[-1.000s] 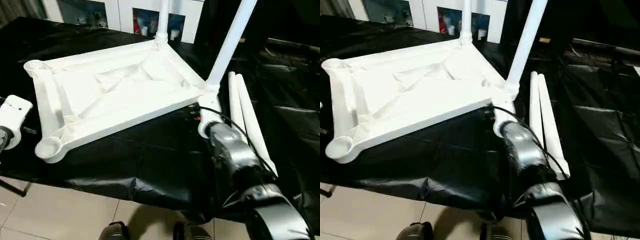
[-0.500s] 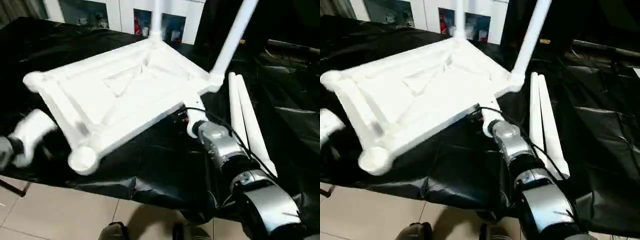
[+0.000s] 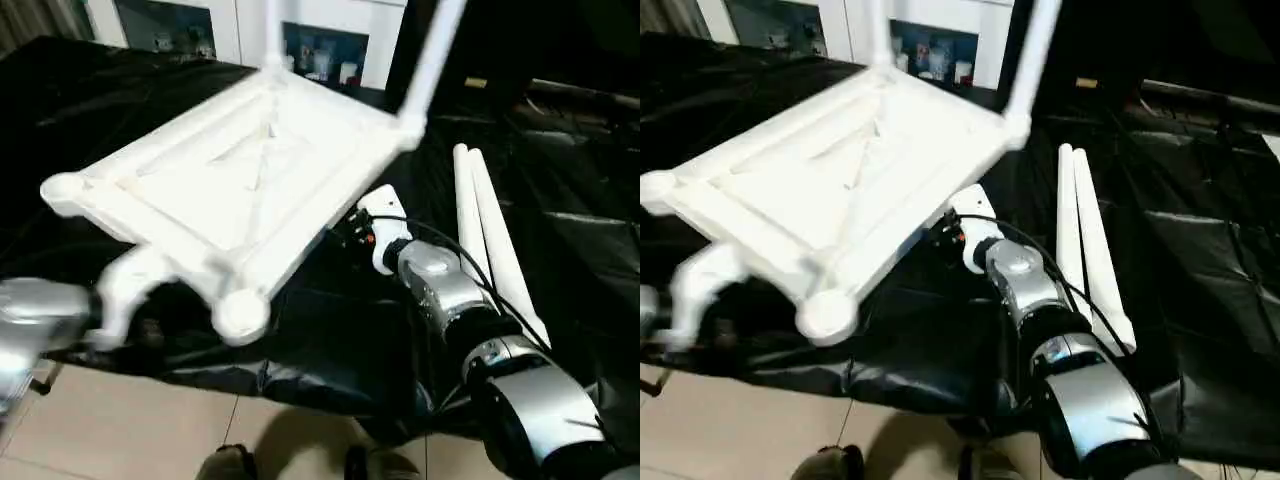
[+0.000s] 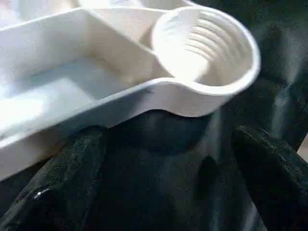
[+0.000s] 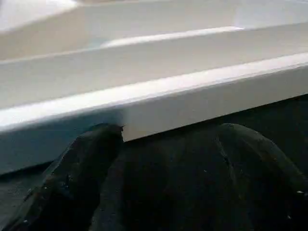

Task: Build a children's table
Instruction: Rotate table base

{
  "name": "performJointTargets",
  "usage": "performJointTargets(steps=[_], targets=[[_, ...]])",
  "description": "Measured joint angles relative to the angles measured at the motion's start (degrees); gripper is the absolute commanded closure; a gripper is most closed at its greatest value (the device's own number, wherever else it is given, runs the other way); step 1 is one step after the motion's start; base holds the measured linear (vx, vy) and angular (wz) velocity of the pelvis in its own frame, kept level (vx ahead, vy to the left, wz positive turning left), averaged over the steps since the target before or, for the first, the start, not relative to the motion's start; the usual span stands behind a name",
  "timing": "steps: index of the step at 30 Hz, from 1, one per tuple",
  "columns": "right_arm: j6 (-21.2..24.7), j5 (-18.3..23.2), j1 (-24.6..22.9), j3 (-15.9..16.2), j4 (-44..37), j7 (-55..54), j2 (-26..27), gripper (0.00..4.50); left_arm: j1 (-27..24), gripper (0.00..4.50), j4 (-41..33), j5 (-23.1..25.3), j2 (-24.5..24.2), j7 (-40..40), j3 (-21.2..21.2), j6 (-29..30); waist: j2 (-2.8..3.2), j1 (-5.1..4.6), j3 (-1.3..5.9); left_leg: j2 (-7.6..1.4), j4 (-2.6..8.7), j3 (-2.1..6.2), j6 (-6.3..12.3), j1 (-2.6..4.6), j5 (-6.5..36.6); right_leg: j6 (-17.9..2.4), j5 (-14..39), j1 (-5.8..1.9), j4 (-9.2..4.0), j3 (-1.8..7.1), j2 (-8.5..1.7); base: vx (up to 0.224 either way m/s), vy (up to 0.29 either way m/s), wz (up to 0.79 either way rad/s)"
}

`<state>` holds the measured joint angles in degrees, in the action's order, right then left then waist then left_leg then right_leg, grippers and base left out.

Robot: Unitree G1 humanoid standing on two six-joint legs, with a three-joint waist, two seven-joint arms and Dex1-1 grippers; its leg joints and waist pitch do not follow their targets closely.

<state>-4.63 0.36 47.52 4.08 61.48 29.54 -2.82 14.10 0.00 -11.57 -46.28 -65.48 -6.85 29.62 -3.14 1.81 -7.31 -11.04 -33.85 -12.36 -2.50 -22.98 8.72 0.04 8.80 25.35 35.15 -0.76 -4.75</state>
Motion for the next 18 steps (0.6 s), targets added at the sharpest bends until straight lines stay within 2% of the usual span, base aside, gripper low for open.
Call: performJointTargets(steps=[6,11,13,18], targets=[[-1.92,0.09,-0.37,0.28,-0.29,3.77,0.4,0.7,3.16,0.06,-0.13,0.4,4.51,0.4,-3.63,0.02,0.01,-0.23,0.0,-0.01,0.0,0.06,-0.01,0.01,-0.01,-0.1,-0.06,0.01,0.0,-0.01,0.06,0.0,0.0,0.0],[-2.47,0.56,-1.31,0.32,-1.0,6.79,0.86,0.7,5.75,0.06,1.22,1.83,6.36,0.87,-5.57,-0.15,0.03,-0.25,-0.02,-0.05,0.0,0.15,-0.05,0.01,-0.03,-0.11,-0.07,0.0,0.0,0.0,0.17,0.0,0.0,0.0],[-2.89,1.11,-2.82,0.37,-2.63,8.4,0.69,0.7,7.02,0.06,2.76,2.59,7.59,0.75,-6.63,-0.94,0.17,-0.04,-0.02,-0.06,0.0,0.24,-0.07,0.03,-0.04,-0.12,-0.07,-0.06,-0.04,0.0,0.23,0.0,0.0,0.0],[-3.28,1.39,-5.03,0.64,-5.03,10.81,0.34,0.7,8.26,0.06,3.82,4.01,9.55,1.34,-8.32,-1.33,0.36,-0.2,-0.09,-0.06,-0.01,0.32,-0.08,0.03,-0.05,-0.13,-0.08,-0.05,-0.04,0.0,0.29,0.0,0.0,0.0]])
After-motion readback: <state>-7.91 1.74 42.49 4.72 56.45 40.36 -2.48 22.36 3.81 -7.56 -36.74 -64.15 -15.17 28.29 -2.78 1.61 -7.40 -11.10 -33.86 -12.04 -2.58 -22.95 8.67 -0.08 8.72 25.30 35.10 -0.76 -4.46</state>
